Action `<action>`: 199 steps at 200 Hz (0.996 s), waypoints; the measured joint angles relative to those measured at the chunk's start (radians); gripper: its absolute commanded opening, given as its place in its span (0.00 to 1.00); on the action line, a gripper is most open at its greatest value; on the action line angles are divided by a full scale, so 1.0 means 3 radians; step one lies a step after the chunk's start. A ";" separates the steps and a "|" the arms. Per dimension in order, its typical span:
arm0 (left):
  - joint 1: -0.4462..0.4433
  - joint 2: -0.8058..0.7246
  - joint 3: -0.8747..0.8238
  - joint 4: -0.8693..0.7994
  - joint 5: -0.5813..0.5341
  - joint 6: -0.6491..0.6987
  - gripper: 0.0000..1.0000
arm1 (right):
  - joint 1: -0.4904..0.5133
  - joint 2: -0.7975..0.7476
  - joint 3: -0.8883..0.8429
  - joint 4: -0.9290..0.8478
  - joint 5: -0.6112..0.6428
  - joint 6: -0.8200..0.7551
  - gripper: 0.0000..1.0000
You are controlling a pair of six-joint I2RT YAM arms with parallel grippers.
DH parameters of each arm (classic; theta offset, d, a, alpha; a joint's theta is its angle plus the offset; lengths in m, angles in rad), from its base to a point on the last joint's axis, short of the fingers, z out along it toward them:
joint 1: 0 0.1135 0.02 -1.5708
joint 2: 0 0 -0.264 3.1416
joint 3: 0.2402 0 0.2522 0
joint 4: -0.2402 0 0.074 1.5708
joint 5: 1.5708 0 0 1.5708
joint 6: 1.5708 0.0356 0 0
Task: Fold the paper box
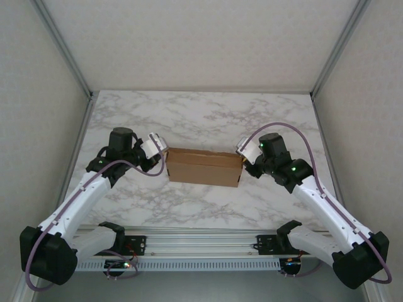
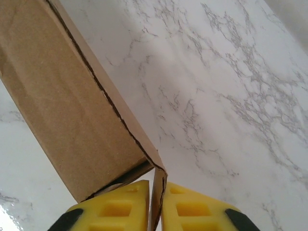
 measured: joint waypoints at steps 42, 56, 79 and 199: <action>0.0000 0.0006 0.0000 0.0000 -0.0013 -0.0020 0.00 | 0.0000 0.0034 0.0019 -0.0001 0.0013 0.0003 0.10; -0.0004 0.0006 0.0000 0.0000 -0.0022 -0.0020 0.00 | 0.0000 0.0034 0.0019 -0.0001 0.0011 0.0004 0.12; -0.0020 0.0005 0.0000 0.0003 -0.0046 -0.0032 0.00 | 0.0000 0.0034 0.0019 -0.0001 0.0011 0.0011 0.14; -0.0065 0.0005 0.0000 0.0025 -0.0106 -0.0196 0.00 | -0.0015 0.0146 0.0192 -0.0159 -0.0034 0.0189 0.00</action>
